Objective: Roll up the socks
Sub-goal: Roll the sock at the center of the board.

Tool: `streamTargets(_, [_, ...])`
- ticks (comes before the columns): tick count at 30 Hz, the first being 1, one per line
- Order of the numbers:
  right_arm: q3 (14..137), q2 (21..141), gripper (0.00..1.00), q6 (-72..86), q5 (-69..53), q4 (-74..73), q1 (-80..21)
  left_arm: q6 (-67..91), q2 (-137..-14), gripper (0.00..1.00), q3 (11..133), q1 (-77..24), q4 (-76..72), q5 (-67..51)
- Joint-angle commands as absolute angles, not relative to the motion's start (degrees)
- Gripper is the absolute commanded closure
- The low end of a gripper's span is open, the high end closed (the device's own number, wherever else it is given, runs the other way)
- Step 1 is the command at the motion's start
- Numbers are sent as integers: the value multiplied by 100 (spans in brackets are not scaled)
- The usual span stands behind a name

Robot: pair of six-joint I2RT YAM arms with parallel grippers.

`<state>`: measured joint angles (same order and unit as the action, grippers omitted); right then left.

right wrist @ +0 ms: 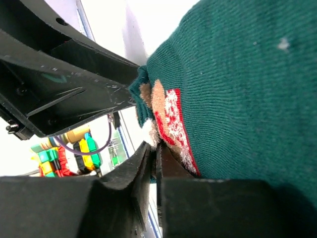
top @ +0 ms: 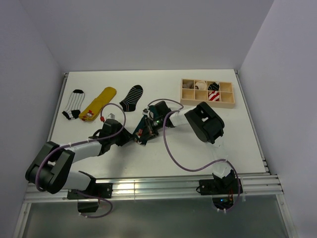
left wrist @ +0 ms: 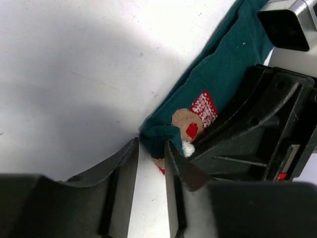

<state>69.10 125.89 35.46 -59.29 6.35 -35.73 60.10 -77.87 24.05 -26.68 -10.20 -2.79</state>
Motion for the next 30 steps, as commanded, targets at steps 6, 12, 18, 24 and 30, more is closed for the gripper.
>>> streamTargets(6, [6900, 11928, 70, 2559, -5160, 150, -3647, 6082, -8314, 75, 2478, -2777, -519, 184])
streamTargets(12, [6794, 11330, 62, 1742, -4046, -421, -3937, 6100, -8385, 77, 2584, -2812, -352, 255])
streamTargets(18, [6689, 11057, 60, 1143, -3121, -800, -4358, 6100, -8473, 78, 2672, -2821, -255, 264])
streamTargets(24, [6706, 11030, 59, 800, -1795, -1062, -4772, 6108, -8455, 79, 2742, -2839, -202, 220])
streamTargets(30, [6812, 11224, 98, 879, -1809, -1099, -4913, 6179, -8096, 76, 2655, -2839, -184, 211])
